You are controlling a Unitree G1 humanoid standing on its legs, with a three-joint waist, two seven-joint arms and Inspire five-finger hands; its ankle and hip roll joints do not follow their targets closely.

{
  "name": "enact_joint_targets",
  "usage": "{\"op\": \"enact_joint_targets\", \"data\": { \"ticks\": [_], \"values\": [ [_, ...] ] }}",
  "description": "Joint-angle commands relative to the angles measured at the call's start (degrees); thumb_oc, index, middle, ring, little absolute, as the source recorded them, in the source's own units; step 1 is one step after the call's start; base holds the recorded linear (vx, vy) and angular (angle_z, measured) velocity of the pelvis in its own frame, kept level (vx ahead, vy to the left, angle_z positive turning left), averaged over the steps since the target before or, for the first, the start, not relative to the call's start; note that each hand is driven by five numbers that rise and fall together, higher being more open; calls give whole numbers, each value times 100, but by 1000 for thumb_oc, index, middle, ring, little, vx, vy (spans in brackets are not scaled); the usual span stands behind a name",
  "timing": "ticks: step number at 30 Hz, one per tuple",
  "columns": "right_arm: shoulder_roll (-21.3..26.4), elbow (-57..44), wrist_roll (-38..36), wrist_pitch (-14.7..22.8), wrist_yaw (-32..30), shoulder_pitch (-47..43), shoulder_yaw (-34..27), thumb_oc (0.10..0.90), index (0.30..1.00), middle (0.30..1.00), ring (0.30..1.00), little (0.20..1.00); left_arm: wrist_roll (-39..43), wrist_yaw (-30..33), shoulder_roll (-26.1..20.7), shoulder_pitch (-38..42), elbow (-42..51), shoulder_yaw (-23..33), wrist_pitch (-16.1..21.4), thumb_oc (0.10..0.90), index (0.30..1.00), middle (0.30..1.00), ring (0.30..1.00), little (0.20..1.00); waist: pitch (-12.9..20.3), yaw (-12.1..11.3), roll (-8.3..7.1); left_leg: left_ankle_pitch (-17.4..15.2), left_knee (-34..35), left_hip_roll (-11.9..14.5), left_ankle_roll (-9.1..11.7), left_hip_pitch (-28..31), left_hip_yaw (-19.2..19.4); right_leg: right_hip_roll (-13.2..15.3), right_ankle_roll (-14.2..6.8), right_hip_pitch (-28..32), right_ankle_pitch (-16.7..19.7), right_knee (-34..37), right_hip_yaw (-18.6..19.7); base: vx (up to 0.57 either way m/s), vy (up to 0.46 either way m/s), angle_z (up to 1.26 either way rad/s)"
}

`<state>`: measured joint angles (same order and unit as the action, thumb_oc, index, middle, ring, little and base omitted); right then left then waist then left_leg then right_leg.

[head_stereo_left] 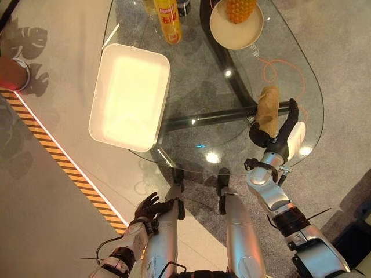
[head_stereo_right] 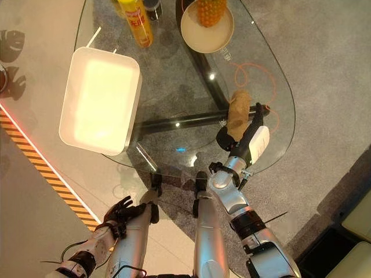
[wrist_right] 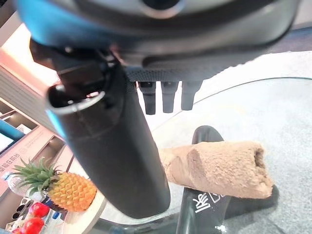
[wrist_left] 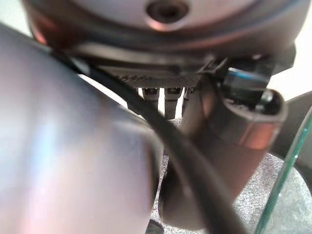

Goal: Wipe the table with a cloth and put it in the basket.

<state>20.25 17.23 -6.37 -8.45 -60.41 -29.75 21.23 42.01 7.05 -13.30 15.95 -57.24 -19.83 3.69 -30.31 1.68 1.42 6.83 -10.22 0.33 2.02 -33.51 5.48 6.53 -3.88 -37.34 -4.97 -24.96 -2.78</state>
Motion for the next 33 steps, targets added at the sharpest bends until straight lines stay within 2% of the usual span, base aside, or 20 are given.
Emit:
{"op": "enact_joint_targets", "data": {
  "ticks": [1, 9, 12, 22, 33],
  "values": [
    [250, -488, -33, 50, -680, -78, -155, 800, 900, 900, 900, 900, 114, 97, 342, -418, 79, -269, -155, 800, 900, 900, 900, 900, 52, 36, -18, -947, -1148, -397, -183, -393, 136, -193, 103, 30, 652, 815, -397, 0, 0, 0],
    [232, -290, -308, 30, -849, -244, -126, 800, 900, 900, 900, 900, 206, 165, 344, -395, 211, -346, -143, 800, 900, 900, 900, 900, 52, 6, 65, -908, -1211, -430, -206, -811, 127, -220, 101, -426, 720, 725, -370, 6, 8, 1],
    [239, -154, -694, 30, -918, -355, -123, 800, 900, 900, 900, 900, 285, 184, 329, -351, 260, -367, -149, 800, 900, 900, 900, 900, 52, -12, 91, -893, -1257, -448, -197, -982, 110, -216, 101, -587, 755, 715, -372, 0, 0, 0],
    [102, 133, -1244, 64, -1033, -368, -77, 800, 900, 900, 900, 900, 347, 171, 350, -326, 316, -468, -135, 800, 900, 900, 900, 900, 52, -39, 117, -849, -1249, -448, -197, -1187, 85, -221, 101, -823, 825, 723, -364, 2, 1, 1],
    [136, 503, -1451, 417, -1090, -612, -141, 800, 900, 900, 900, 900, 338, 209, 338, -238, 336, -534, -160, 800, 900, 900, 900, 900, 52, -88, 149, -847, -1315, -470, -189, -1338, 34, -192, 73, -977, 882, 703, -362, 0, 0, 0]
  ]
}}
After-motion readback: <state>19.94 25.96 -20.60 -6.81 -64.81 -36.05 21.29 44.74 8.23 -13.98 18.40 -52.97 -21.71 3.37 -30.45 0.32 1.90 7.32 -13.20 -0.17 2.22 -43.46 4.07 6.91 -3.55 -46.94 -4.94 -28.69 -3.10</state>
